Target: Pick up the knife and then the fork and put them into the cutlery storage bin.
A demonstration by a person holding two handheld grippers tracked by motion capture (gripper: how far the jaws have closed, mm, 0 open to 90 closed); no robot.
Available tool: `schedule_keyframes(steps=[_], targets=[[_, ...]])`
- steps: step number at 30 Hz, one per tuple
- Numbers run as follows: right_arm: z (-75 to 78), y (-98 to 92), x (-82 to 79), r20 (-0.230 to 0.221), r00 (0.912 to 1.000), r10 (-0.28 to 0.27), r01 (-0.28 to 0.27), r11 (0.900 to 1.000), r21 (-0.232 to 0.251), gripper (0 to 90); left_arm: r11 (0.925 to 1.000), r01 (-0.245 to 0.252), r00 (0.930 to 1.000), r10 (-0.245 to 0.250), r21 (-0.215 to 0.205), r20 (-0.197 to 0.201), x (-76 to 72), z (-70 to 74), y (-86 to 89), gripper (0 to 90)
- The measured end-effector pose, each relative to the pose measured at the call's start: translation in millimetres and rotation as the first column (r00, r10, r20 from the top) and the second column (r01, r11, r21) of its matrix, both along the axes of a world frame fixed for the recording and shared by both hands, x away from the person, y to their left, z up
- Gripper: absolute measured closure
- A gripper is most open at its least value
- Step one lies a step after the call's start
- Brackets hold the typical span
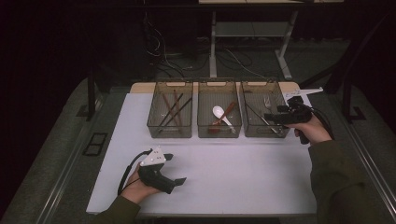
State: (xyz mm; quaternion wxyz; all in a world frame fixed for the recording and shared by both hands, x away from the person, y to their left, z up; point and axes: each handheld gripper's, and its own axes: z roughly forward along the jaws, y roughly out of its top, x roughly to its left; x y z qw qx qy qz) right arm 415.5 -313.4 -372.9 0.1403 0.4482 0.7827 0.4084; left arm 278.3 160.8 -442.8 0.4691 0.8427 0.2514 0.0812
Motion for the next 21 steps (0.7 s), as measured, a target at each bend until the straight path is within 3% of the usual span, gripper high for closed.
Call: schedule_keyframes(steps=[16,21], targets=[[-15.4,11.7,-50.6,0.065,0.9935,0.094,-0.098,0.993,0.065,18.4,0.9998,-0.016,0.9999,0.016,-0.011,-0.006,-1.6,-2.5,3.8,0.0],[-22.1,15.4,-67.2,0.085,0.9896,0.116,-0.121,0.991,0.055,17.9,0.9999,-0.011,0.9999,0.011,-0.009,-0.001,-1.5,-1.7,2.6,0.0]])
